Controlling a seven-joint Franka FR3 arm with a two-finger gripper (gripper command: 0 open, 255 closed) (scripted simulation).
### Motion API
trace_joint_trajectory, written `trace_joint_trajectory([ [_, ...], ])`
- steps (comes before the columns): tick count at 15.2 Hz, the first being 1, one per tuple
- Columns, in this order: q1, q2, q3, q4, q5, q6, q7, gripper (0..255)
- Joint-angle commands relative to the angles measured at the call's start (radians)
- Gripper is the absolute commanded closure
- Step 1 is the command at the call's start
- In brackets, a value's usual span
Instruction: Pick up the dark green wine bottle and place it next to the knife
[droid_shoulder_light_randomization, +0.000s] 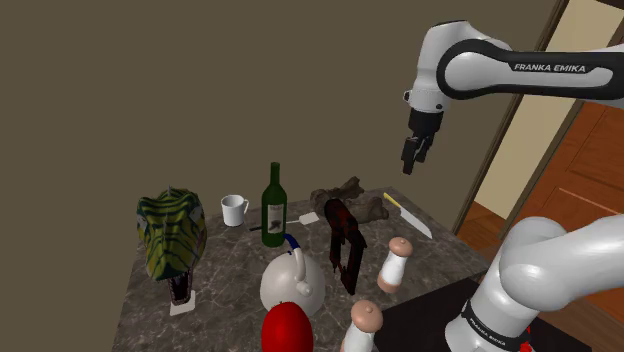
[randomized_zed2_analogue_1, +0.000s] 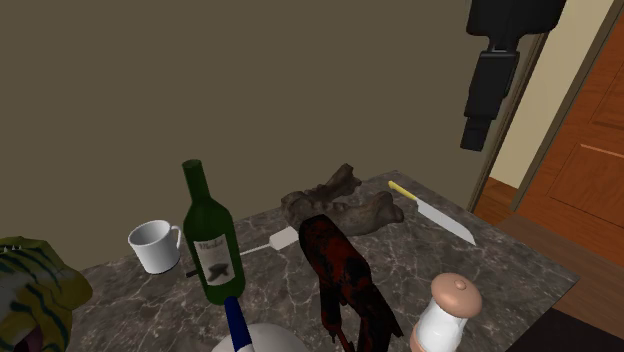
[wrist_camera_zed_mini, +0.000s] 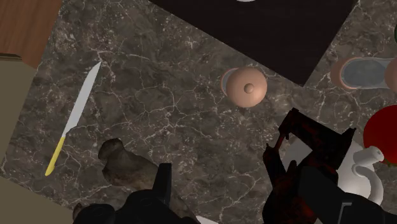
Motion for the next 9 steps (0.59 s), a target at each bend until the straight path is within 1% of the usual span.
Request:
trace_joint_trajectory([
  [1,0.000,0.000,0.000,0.000,0.000,0.000,0.000,0],
  [9,0.036,0.299,0.061,0.177,0.076,0.099,0.106,0],
])
